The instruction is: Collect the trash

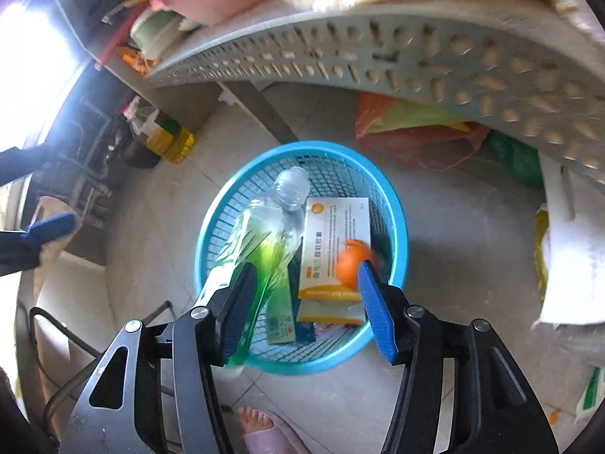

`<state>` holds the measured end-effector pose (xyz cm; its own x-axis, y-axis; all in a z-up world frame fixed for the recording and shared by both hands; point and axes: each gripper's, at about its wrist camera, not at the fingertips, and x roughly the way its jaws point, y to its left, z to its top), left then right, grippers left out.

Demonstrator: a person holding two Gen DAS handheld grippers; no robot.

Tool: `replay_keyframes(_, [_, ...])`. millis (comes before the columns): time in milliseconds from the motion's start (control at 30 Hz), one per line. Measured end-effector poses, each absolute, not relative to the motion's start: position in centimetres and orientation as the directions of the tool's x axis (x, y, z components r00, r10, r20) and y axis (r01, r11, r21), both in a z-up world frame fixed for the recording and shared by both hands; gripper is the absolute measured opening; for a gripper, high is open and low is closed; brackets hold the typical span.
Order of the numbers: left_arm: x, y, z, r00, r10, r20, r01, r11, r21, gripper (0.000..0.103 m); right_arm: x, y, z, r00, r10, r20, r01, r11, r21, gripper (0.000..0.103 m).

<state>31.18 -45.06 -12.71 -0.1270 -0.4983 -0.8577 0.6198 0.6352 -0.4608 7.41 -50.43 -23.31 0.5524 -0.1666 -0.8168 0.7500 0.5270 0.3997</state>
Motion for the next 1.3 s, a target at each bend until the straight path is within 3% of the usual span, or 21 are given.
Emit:
replay_keyframes(200, [28.0,-36.4,-4.0,0.013,-0.589,-0.808,0.707,0.577,-0.409,0.077,5.3,-47.8,-20.4,0.564,-0.204,-0.800,0.730,0.575,0.368,0.054])
replay_keyframes(400, [22.8,-23.9,1.2,0.216,-0.640,-0.737,0.723,0.613,-0.320,0.085,2.6,-42.7,-15.6,0.613,-0.198,-0.765,0.658,0.665,0.354,0.054])
replay_keyframes(600, [16.4,-13.3,2.6,0.399,-0.622,-0.674,0.665,0.702,-0.255,0.096,1.5,-34.5,-9.0,0.673,-0.181,-0.717,0.504,0.821,0.266,0.071])
replay_keyframes(833, [10.1,-5.3,2.2,0.554,-0.529,-0.642,0.495,0.830,-0.257,0.097,0.4,-24.2,-2.9,0.756,-0.151,-0.636,0.309,0.940,0.144,0.095])
replay_keyframes(1033, [6.1,-2.5,1.9,0.705,-0.287,-0.649,0.293,0.951,-0.102,0.097,-0.3,-18.1,-0.7,0.784,-0.146,-0.604,0.223,0.973,0.054,0.095])
replay_keyframes(1300, [3.7,-0.1,3.7,0.790,-0.097,-0.606,0.140,0.990,0.024,0.097,-1.3,-12.7,1.1,0.805,-0.178,-0.566,0.191,0.981,-0.038,0.095])
